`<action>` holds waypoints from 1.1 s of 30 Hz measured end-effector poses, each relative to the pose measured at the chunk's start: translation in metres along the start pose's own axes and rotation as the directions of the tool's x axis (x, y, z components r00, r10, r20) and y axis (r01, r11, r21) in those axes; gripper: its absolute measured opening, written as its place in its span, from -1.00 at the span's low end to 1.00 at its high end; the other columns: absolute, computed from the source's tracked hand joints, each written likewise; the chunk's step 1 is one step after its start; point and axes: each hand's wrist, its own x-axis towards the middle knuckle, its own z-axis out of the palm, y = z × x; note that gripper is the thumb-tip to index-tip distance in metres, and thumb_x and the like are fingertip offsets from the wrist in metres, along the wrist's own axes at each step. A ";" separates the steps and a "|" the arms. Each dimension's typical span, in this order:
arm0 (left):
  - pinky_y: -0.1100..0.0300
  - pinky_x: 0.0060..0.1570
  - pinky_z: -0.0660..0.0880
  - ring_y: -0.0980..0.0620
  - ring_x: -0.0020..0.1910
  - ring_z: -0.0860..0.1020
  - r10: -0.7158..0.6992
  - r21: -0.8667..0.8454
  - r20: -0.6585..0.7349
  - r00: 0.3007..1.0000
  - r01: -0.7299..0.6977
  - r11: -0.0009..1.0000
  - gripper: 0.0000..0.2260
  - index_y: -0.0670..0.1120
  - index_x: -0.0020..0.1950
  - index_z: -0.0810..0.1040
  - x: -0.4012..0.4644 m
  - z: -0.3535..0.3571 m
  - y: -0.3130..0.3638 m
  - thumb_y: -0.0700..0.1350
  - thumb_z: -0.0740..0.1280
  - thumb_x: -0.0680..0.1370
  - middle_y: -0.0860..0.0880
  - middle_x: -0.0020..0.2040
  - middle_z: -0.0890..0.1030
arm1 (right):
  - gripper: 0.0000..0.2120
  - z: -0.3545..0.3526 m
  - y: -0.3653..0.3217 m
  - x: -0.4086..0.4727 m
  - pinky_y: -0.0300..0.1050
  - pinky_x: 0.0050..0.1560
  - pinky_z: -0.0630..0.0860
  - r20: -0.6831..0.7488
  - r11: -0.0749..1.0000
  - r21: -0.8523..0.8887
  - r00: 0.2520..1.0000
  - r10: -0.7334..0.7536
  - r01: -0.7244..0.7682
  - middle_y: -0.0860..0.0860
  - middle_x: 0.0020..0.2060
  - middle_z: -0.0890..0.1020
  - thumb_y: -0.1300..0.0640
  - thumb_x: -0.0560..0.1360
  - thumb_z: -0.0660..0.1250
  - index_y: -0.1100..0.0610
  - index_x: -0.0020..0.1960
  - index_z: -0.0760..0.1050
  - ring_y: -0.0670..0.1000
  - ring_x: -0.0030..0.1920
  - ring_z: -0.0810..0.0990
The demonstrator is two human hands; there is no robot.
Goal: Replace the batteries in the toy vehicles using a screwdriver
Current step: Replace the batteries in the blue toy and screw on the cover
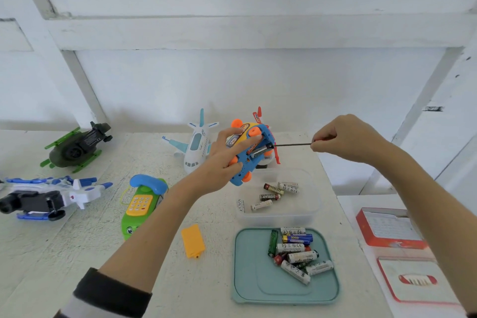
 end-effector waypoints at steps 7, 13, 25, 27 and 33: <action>-0.14 0.42 0.29 -0.09 0.38 0.21 -0.028 -0.020 -0.025 0.999 0.028 0.999 -0.35 0.65 0.24 0.19 0.002 0.003 0.003 -0.14 0.11 0.46 0.29 0.30 0.07 | -0.75 0.011 0.005 -0.004 -0.16 -0.34 0.15 -0.058 1.000 -0.023 0.998 -0.006 0.005 0.03 -0.51 0.25 0.15 0.38 0.30 0.24 -0.40 0.35 -0.02 -0.42 0.15; -0.20 0.42 0.25 -0.10 0.39 0.15 -0.030 0.073 0.000 1.000 0.030 0.997 -0.33 0.68 0.22 0.14 0.004 0.003 0.002 -0.13 0.09 0.44 0.42 0.17 0.06 | -0.79 0.005 0.005 -0.004 -0.16 -0.33 0.21 0.053 0.996 -0.090 0.998 0.024 -0.019 0.01 -0.50 0.31 0.11 0.35 0.32 0.26 -0.34 0.47 -0.03 -0.43 0.20; 0.42 0.16 0.39 0.31 0.27 0.27 -0.089 -0.235 -0.035 0.995 0.078 0.969 -0.37 0.36 0.32 0.30 0.005 -0.002 0.009 -0.39 0.15 0.58 0.08 0.36 0.14 | -0.81 0.026 -0.007 0.003 -0.15 -0.33 0.31 -0.165 0.998 0.024 0.985 -0.050 0.054 0.01 -0.47 0.49 0.09 0.46 0.29 0.15 -0.28 0.56 0.00 -0.37 0.38; 0.51 0.08 0.40 0.42 0.22 0.31 -0.099 -0.342 -0.069 0.993 0.070 0.937 -0.39 0.27 0.33 0.29 0.002 -0.003 0.012 -0.43 0.13 0.58 0.06 0.36 0.17 | -0.81 0.029 -0.009 0.003 -0.14 -0.31 0.33 -0.239 0.995 0.055 0.969 -0.066 0.081 0.02 -0.46 0.51 0.09 0.48 0.28 0.15 -0.24 0.56 0.03 -0.36 0.41; 0.17 0.33 0.41 0.06 0.38 0.30 -0.119 -0.451 -0.116 0.986 0.054 0.891 -0.38 0.30 0.35 0.28 -0.001 -0.003 0.018 -0.42 0.12 0.59 0.04 0.40 0.19 | -0.79 0.035 -0.017 0.007 -0.14 -0.33 0.33 -0.323 0.991 0.049 0.941 -0.106 0.128 0.09 -0.44 0.52 0.09 0.48 0.27 0.19 -0.23 0.55 0.11 -0.31 0.46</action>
